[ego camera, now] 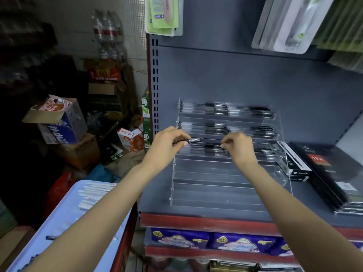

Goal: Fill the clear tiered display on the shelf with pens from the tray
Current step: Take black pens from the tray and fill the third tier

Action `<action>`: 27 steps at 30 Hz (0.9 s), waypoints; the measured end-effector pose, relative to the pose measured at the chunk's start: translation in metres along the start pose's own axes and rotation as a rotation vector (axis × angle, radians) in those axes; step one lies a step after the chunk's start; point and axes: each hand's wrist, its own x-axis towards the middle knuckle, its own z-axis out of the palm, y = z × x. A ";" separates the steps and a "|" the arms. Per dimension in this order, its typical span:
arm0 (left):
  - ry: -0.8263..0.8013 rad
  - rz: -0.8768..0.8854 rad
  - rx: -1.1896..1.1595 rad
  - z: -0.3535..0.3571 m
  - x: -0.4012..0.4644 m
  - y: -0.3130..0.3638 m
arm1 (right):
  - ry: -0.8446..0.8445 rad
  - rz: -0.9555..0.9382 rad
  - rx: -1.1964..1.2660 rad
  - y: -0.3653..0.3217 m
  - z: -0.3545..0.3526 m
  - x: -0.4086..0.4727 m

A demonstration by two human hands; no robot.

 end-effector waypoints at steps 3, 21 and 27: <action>-0.003 0.000 0.001 0.002 0.002 0.002 | -0.055 0.002 -0.052 -0.002 0.004 0.006; 0.097 -0.201 0.103 -0.002 0.004 -0.010 | 0.080 0.108 0.514 0.005 -0.030 -0.016; 0.001 -0.329 -0.042 0.004 0.004 -0.018 | 0.041 0.081 0.312 0.002 -0.020 -0.015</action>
